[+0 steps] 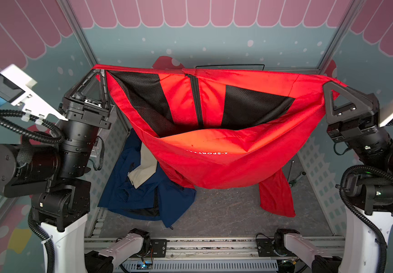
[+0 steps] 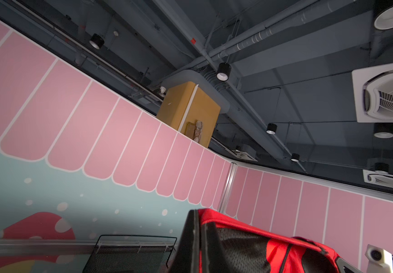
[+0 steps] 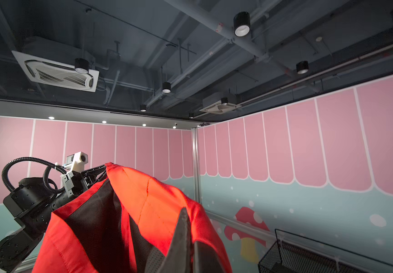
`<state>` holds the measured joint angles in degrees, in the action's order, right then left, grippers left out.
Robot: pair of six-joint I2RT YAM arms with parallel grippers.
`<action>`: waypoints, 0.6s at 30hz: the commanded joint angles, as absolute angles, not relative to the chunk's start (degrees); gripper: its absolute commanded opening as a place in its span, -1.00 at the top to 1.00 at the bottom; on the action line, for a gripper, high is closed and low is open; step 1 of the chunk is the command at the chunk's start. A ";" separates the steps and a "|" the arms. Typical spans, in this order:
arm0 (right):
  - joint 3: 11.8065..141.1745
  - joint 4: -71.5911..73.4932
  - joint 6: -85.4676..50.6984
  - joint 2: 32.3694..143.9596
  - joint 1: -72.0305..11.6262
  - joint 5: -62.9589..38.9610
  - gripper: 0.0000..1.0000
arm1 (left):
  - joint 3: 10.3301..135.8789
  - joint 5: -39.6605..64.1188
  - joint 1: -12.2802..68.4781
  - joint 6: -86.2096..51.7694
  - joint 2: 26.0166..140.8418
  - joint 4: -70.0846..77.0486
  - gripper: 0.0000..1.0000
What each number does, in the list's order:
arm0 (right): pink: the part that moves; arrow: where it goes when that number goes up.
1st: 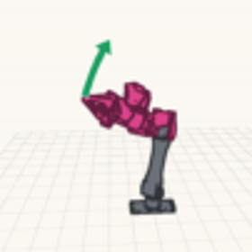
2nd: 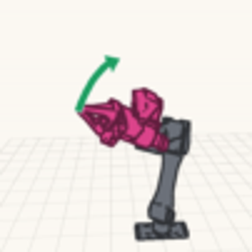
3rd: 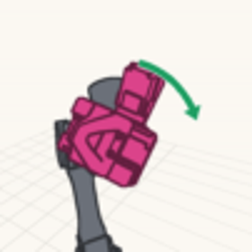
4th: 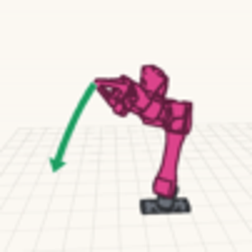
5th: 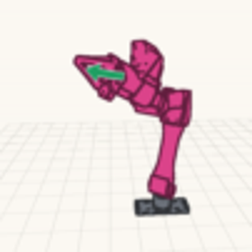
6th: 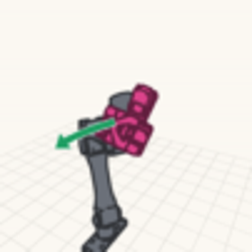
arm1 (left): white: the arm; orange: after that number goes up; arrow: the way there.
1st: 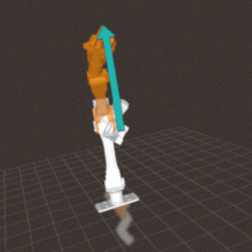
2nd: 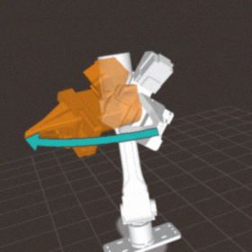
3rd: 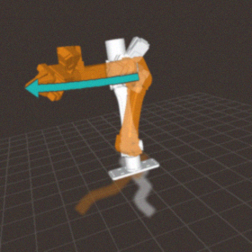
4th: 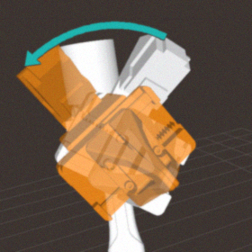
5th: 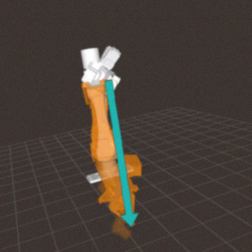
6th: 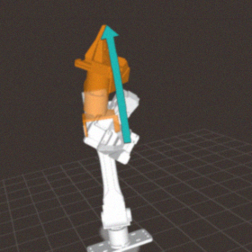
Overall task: Unzip the jacket
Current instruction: Flatten out the jacket at the center of the board.
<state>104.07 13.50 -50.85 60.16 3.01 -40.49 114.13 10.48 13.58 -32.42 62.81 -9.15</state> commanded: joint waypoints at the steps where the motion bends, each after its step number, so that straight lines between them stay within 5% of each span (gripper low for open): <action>1: 101.53 14.83 -47.29 63.54 4.23 -28.52 1.00 | 113.74 4.21 12.44 -37.26 65.91 0.46 1.00; 10: 95.14 24.16 -44.99 78.92 4.25 -28.48 1.00 | 107.69 4.00 12.43 -36.75 78.23 8.68 1.00; 18: 124.74 27.24 -46.23 96.54 4.29 -31.60 1.00 | 125.96 14.00 14.78 -35.37 92.95 18.26 1.00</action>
